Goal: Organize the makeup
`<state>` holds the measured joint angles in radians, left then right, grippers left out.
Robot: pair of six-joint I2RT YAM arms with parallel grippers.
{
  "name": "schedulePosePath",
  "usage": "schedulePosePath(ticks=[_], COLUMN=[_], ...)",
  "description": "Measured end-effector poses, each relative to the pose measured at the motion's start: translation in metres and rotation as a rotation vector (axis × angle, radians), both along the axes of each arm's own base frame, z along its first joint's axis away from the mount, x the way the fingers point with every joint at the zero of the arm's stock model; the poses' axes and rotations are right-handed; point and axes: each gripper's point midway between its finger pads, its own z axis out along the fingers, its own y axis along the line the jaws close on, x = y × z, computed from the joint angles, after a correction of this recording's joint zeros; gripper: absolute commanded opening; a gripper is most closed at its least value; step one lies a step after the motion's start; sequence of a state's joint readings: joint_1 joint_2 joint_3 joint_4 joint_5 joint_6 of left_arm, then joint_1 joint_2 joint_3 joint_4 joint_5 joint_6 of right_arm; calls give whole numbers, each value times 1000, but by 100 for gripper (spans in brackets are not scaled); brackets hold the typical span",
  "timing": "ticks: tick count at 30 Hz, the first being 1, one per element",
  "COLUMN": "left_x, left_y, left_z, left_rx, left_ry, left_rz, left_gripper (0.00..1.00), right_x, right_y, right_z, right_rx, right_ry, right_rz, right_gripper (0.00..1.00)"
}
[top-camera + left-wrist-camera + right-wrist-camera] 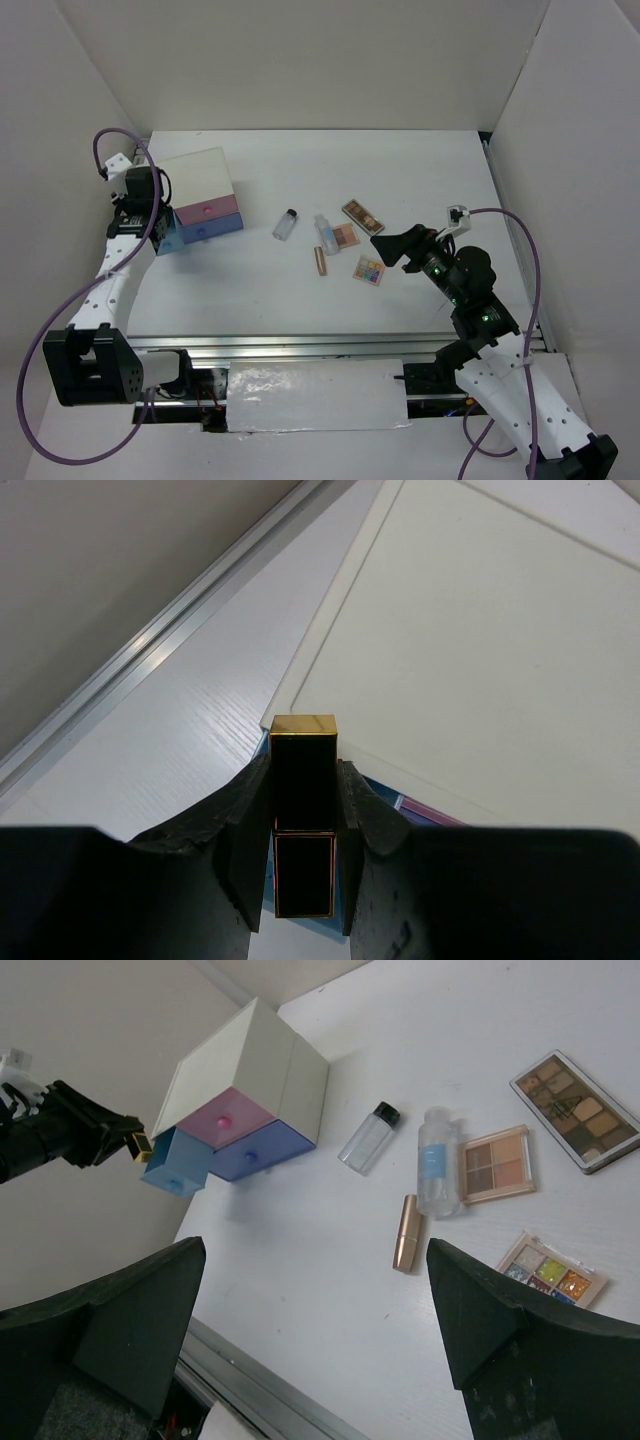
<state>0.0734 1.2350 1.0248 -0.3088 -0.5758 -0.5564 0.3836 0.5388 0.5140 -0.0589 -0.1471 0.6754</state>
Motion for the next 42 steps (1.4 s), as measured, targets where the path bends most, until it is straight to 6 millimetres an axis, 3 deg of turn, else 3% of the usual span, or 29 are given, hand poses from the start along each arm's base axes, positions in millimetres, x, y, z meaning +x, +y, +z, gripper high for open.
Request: schedulePosePath(ticks=[31,36,42], left_x=[-8,-9,-11], left_y=[-12,-16,-17], left_z=[-18,-20,-22], left_rx=[-22,-21,-22], left_ry=[65,79,89], left_rz=[-15,-26,-29], left_gripper=[24,29,43], right_x=[-2,-2,-2], right_y=[-1,-1,-1], right_z=[3,3,3], right_rx=[2,2,2], right_ry=[-15,-15,-15], right_rz=[0,0,0], right_gripper=[100,100,100])
